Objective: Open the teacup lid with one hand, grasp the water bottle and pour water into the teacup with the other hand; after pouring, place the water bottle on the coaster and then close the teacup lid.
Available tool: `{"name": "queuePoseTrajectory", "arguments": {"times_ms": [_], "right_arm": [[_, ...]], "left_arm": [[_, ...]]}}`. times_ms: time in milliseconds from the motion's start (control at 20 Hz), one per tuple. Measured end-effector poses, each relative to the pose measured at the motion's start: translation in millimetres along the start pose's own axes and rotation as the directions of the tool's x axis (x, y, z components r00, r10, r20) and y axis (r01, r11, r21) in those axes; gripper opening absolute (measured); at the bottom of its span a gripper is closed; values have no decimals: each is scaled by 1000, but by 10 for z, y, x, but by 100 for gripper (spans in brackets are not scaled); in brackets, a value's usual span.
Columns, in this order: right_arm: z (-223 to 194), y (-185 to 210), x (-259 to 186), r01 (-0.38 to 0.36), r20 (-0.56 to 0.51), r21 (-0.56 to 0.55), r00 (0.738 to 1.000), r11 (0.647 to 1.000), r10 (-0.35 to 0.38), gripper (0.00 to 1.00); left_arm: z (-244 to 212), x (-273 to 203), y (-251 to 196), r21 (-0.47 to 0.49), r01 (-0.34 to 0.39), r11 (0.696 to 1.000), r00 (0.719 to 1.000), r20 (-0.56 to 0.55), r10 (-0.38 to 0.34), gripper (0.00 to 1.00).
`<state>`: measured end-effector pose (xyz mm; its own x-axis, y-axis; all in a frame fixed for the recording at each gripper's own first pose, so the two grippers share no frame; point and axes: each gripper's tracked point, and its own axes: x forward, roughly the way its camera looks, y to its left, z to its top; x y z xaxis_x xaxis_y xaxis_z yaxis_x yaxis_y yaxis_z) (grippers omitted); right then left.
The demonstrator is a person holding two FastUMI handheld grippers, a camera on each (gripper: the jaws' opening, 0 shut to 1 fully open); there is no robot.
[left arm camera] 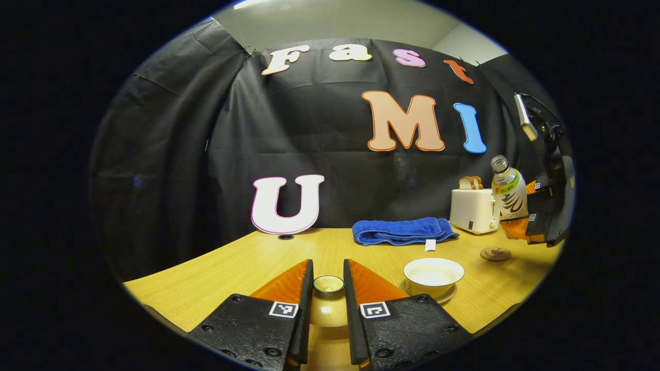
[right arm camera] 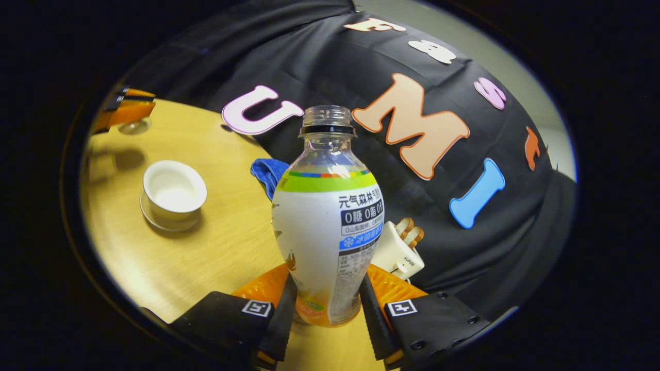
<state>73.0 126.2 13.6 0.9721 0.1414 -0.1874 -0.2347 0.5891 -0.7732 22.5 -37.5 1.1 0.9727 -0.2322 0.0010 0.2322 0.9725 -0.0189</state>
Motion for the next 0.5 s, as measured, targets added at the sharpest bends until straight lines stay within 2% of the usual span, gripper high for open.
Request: {"name": "queuePoseTrajectory", "arguments": {"times_ms": [100,250,500], "right_arm": [[77,-49,27,37,19,-115,999,993,-35,66],[183,-24,35,78,52,-262,996,962,-66,65],[325,48,52,153,135,-490,986,858,-99,65]], "left_arm": [[1,6,3,0,0,1000,1000,-1,0,29],[0,3,6,0,0,1000,1000,0,0,29],[6,4,7,0,0,1000,1000,-1,0,29]]}}
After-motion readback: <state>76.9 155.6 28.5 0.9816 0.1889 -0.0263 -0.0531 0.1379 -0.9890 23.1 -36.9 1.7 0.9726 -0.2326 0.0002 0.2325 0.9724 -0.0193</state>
